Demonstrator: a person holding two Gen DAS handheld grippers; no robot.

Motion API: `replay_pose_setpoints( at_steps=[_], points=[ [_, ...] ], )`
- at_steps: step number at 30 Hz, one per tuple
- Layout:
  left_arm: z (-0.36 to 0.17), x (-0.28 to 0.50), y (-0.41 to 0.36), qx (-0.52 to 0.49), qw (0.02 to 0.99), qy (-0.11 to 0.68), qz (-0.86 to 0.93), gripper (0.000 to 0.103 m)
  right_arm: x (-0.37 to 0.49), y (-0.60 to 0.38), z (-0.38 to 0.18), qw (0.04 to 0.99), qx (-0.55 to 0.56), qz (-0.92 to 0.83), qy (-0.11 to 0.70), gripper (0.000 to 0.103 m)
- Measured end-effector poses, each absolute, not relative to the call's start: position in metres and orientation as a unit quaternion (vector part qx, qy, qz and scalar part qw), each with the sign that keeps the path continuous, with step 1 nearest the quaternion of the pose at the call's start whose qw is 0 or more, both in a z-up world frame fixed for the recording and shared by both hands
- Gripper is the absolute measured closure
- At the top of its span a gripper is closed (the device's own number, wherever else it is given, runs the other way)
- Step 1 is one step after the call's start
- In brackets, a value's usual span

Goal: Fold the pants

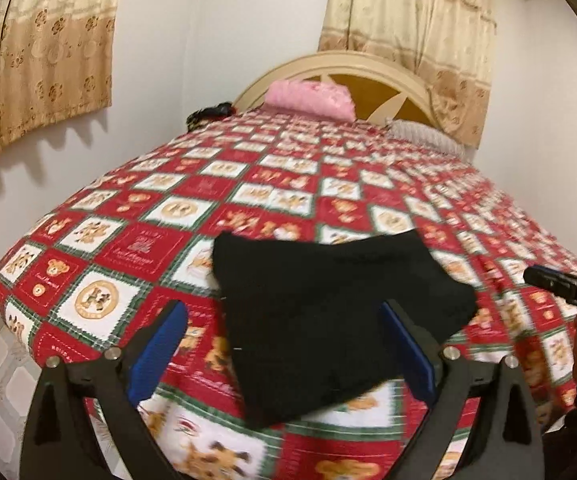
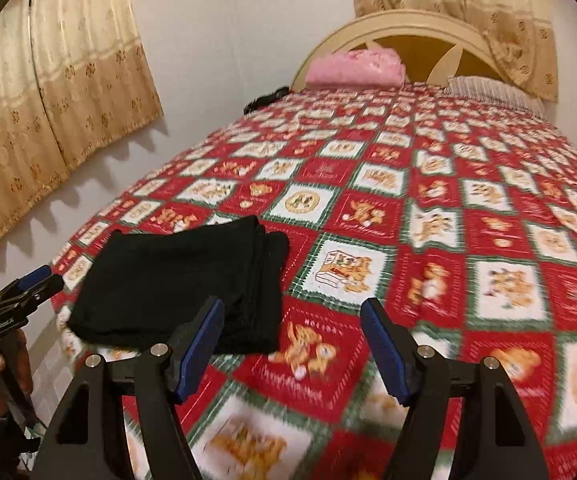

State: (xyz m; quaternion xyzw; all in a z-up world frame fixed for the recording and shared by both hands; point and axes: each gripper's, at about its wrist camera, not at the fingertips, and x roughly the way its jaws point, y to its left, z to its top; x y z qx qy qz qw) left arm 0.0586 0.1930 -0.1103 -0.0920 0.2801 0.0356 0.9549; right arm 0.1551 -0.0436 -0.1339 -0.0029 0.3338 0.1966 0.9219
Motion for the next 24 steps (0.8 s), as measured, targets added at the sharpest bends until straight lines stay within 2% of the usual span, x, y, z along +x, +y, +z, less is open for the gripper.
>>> replay_pose_setpoints(
  at_steps=[10,24],
  points=[
    [-0.089,0.035,0.164,-0.083,0.961,0.263,0.019,0.005,0.083,-0.069,-0.089,0.94,0.0,0.201,0.276,0.031],
    [-0.072,0.008,0.144,-0.064,0.966,0.248,0.021,0.003,0.056,-0.069,-0.064,0.947,-0.017,0.21,0.242,0.031]
  ],
)
